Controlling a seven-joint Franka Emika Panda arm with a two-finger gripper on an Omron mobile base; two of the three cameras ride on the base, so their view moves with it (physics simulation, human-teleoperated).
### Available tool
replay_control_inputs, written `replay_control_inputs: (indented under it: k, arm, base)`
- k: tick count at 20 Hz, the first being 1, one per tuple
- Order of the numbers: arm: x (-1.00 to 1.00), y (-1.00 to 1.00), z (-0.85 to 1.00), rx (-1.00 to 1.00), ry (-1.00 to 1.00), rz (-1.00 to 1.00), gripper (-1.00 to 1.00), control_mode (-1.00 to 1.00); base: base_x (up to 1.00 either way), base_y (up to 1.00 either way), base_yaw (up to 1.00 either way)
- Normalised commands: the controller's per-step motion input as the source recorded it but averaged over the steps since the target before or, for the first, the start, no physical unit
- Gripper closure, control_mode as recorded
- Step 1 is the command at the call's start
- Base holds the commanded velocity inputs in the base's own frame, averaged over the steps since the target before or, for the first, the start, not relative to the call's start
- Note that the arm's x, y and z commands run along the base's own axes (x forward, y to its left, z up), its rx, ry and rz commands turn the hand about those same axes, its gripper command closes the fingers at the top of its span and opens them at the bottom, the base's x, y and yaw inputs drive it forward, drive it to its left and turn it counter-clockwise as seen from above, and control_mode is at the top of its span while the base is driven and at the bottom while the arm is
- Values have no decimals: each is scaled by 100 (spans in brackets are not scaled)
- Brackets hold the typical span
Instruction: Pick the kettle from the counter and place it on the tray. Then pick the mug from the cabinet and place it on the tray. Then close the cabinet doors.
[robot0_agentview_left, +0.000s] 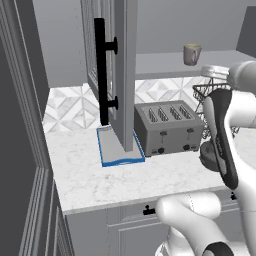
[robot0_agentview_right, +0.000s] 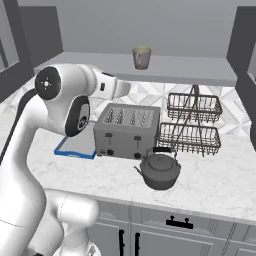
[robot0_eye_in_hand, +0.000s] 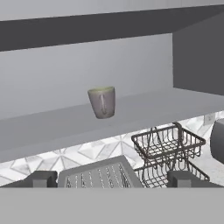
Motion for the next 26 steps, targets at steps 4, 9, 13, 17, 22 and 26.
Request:
replay_control_inputs:
  k: [4, 9, 13, 17, 22, 26]
  arm:
    - [4, -6, -1, 3, 1, 0, -100, -100]
    - [1, 0, 27, 0, -15, 0, -100, -100]
    - [0, -10, 47, 0, -19, 0, -100, -100]
    - [0, -11, 42, 0, -8, 0, -100, -100]
    - [13, 0, 9, -1, 2, 0, -100, -100]
    - [19, 0, -4, -5, 6, 0, -100, -100]
  base:
    - [0, 0, 0]
    - [0, 0, 0]
    - [0, 0, 0]
    - [0, 0, 0]
    - [0, 0, 0]
    - [0, 0, 0]
